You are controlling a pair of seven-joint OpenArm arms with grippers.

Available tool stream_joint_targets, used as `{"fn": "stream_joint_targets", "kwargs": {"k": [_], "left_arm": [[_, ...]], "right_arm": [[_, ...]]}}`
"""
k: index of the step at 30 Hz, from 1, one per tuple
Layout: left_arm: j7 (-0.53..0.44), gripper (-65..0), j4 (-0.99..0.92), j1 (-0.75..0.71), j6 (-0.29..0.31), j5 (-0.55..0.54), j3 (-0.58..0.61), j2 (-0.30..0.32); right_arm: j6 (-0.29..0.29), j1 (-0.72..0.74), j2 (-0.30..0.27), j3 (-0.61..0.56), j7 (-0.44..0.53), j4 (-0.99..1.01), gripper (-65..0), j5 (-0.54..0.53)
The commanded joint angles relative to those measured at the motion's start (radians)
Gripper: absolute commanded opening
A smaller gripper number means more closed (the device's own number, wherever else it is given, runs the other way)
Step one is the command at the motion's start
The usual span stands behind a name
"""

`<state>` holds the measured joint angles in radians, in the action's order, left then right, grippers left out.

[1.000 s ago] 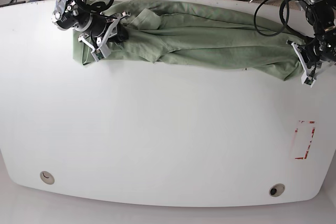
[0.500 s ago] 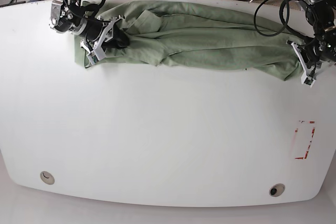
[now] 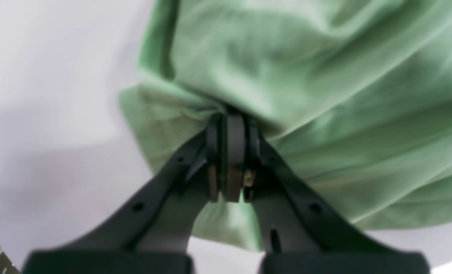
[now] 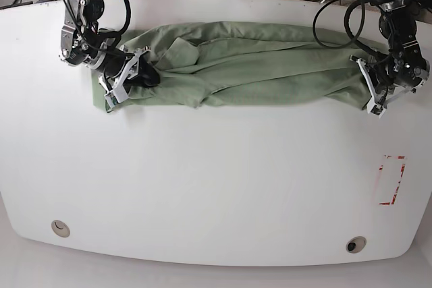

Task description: Layout the t-shirt on the table in an organized manner, then fold the t-shirt properly

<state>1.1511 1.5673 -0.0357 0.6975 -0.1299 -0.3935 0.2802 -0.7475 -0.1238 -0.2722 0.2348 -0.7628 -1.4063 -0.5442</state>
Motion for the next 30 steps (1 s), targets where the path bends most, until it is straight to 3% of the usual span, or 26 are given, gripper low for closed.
{"fn": "stream_joint_targets", "kwargs": {"k": [1,6,14,30], "left_arm": [[-0.032,-65.0,-0.012,0.027,0.001,0.031,-0.008,0.018],[-0.085,-65.0,-0.083,0.061,0.001,0.065,-0.009,0.018],[-0.089,-65.0,-0.219,0.159,0.001,0.071,-0.002,0.020],[-0.089,-65.0,-0.196,0.199,0.001,0.069,0.041,0.021]], "right_arm": [[0.049,0.014,-0.019,0.004,-0.080,0.014,-56.8,0.111],[0.049,0.054,-0.014,0.008,-0.079,0.015,-56.6,0.183],[0.049,0.125,0.014,0.007,-0.028,0.040,-56.4,0.295],[0.049,0.174,0.011,0.008,-0.024,0.091,-56.3,0.301]]}}
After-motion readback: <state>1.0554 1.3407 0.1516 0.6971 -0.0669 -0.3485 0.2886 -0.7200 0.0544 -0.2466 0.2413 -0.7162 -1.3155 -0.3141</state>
